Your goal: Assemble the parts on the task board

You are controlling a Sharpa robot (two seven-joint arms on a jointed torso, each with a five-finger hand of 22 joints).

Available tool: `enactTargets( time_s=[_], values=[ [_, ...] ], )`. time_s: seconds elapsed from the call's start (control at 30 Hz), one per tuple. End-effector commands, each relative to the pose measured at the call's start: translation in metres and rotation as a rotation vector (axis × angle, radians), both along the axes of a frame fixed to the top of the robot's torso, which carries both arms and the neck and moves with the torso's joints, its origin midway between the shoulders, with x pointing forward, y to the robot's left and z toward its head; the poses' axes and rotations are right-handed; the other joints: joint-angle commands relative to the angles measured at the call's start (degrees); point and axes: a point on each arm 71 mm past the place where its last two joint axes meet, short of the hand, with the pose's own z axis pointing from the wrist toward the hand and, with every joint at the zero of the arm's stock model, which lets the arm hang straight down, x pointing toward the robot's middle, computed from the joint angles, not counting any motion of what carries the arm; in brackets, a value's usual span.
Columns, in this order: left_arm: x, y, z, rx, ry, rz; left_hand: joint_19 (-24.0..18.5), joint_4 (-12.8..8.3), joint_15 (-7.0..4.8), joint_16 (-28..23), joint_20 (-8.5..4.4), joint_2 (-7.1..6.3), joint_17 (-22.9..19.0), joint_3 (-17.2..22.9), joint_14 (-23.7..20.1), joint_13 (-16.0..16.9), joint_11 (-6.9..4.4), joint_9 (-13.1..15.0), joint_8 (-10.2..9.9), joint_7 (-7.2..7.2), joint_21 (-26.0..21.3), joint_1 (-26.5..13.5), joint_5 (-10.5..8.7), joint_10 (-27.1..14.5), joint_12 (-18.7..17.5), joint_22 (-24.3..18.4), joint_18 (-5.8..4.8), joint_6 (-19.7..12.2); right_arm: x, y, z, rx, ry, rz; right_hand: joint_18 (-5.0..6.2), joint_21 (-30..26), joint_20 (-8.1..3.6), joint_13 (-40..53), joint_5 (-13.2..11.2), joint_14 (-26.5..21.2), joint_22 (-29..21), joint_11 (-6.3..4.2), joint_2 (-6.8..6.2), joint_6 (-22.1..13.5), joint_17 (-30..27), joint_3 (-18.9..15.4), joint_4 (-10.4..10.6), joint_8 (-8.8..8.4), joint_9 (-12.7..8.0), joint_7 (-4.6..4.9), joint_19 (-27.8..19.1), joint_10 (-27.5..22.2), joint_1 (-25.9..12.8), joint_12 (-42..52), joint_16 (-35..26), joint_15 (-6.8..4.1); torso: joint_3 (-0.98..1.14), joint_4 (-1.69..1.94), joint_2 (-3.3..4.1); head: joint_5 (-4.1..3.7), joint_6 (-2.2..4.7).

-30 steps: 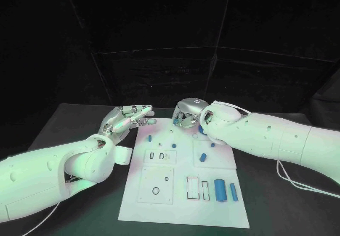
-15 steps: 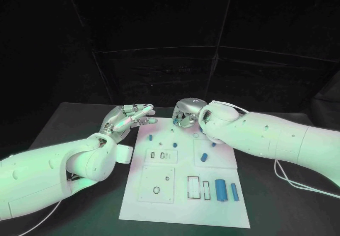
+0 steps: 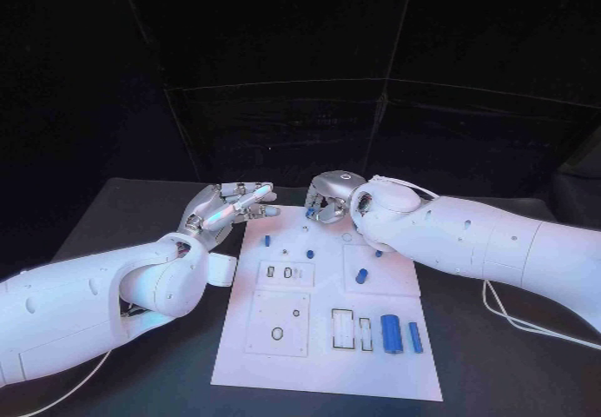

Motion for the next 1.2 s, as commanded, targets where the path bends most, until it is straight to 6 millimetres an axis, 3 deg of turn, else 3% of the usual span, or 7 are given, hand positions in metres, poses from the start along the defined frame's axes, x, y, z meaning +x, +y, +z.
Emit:
enactTargets(
  time_s=[0.03,0.63,0.77,0.97,1.2],
  values=[
    [0.0,-0.002,0.002,-0.01,-0.007,-0.017,0.35,-0.33,0.46,-0.17,0.11,0.57,0.05,0.12,0.01,-0.06,0.0,0.02,-0.15,0.75,-0.4,-0.14,-0.12,-0.35,0.06,-0.08,0.72,-0.47,0.001,0.0,0.002,-0.001,-0.017,0.0,-0.29,-0.37,-0.01,-0.04,-0.25,-0.21,-0.25,0.14,-0.89,-0.7,-0.32,0.14,0.38,-0.17,-0.04,0.12,-0.54,-0.76,0.07,-0.21,-0.23,0.37,-0.02,0.04,0.0,0.11,-0.11],
    [0.001,0.0,0.002,-0.008,-0.007,-0.013,0.36,-0.39,0.47,-0.23,0.11,0.57,0.07,0.13,0.01,-0.06,0.02,0.02,-0.16,0.77,-0.44,-0.15,-0.12,-0.42,0.05,-0.1,0.72,-0.53,0.001,-0.004,0.004,0.011,-0.034,-0.005,0.18,-1.47,0.57,0.03,-0.68,-1.1,-2.64,0.75,-2.48,-3.0,-3.34,-0.26,1.03,-0.31,-0.12,0.68,-2.3,-2.82,0.24,-0.05,-1.65,0.9,-0.06,-0.05,0.04,0.07,-0.21],
    [0.001,0.0,0.002,-0.008,-0.007,-0.012,0.37,-0.44,0.49,-0.28,0.12,0.57,0.09,0.15,0.01,-0.06,0.03,0.02,-0.15,0.78,-0.47,-0.14,-0.12,-0.46,0.06,-0.12,0.72,-0.55,-0.001,-0.008,0.005,0.027,-0.046,-0.001,0.31,-1.84,0.73,0.16,0.44,-1.31,-3.33,0.73,-3.75,-3.96,-4.23,-1.85,1.8,-0.18,-0.06,0.64,-2.76,-2.79,-0.6,0.23,-2.06,0.97,-0.08,-0.05,0.1,-0.03,-0.14],
    [0.001,0.002,0.002,-0.007,-0.007,-0.009,0.38,-0.49,0.49,-0.31,0.12,0.57,0.1,0.17,0.02,-0.06,0.03,0.02,-0.15,0.78,-0.49,-0.11,-0.12,-0.47,0.07,-0.14,0.72,-0.56,-0.008,-0.021,0.008,0.068,-0.06,0.003,0.34,-1.95,0.72,0.26,1.24,-1.29,-3.56,0.67,-4.68,-4.05,-4.7,-4.88,2.93,-0.04,0.06,0.6,-2.81,-2.41,-1.02,0.53,-2.08,0.92,-0.04,-0.14,0.01,0.09,-0.2],
    [0.001,0.005,0.001,-0.005,-0.008,-0.002,0.4,-0.57,0.49,-0.35,0.13,0.57,0.11,0.2,0.03,-0.05,0.03,0.03,-0.13,0.78,-0.52,-0.06,-0.12,-0.47,0.09,-0.15,0.72,-0.56,-0.017,-0.051,0.01,0.131,-0.034,-0.04,0.14,-1.18,0.36,0.96,1.92,-0.69,-2.26,-0.18,-4.33,-2.94,-2.96,-6.61,3.86,0.35,0.24,0.14,-1.86,1.69,-0.4,2.46,-0.7,0.36,0.0,-0.34,-0.08,-0.06,0.12]
  ],
)
